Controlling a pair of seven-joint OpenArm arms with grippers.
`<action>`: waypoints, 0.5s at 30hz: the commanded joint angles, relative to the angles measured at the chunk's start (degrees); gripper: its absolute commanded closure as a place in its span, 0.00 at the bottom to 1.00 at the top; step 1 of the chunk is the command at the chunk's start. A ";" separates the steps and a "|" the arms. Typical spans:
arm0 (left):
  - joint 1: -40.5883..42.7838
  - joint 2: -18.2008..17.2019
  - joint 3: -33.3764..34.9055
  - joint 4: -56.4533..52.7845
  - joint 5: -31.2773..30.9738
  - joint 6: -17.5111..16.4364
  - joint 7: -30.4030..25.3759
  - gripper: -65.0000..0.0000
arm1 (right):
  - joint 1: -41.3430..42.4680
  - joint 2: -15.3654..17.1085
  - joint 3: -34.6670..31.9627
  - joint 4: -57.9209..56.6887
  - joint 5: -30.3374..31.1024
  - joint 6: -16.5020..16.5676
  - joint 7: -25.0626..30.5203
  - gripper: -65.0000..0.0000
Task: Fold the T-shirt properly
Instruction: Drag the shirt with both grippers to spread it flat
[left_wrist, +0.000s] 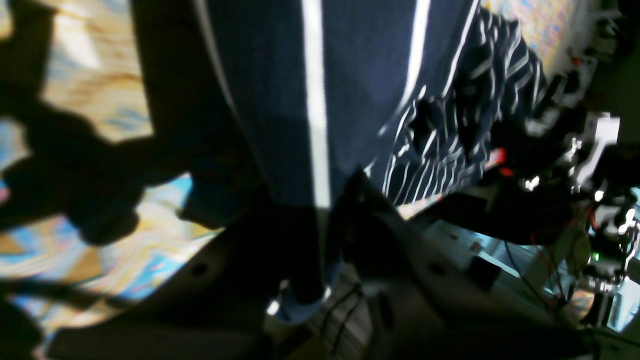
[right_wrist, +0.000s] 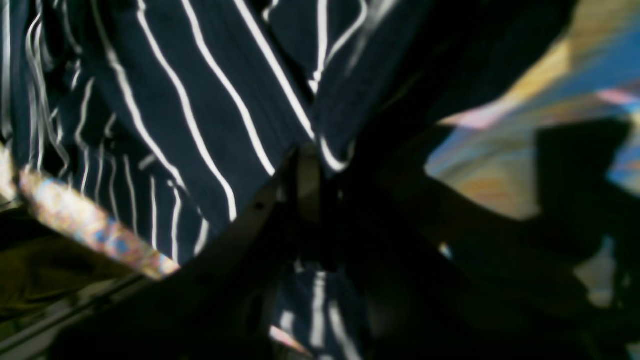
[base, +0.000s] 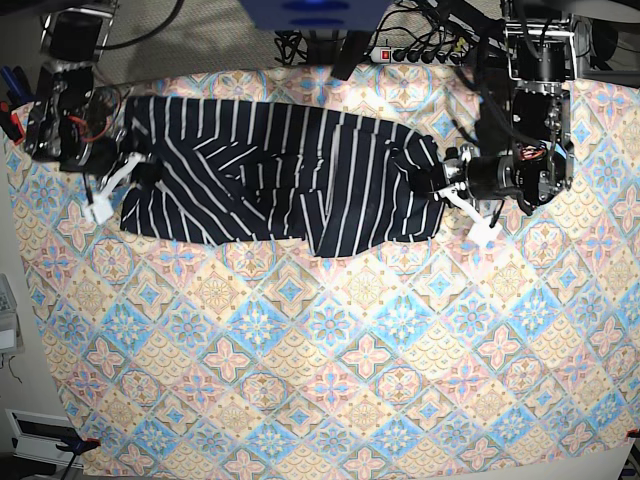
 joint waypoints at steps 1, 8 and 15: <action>-1.01 0.08 -0.20 0.93 -0.76 -0.23 -0.10 1.00 | 1.23 1.75 0.39 1.08 1.59 0.51 1.24 0.98; -1.36 4.74 1.12 0.84 3.46 -0.23 -2.74 1.00 | 6.32 4.83 0.03 0.99 0.09 0.51 1.15 0.98; -1.36 6.14 7.63 0.58 5.22 -0.23 -10.21 1.00 | 6.24 4.92 -4.10 6.36 -1.31 0.51 1.06 0.98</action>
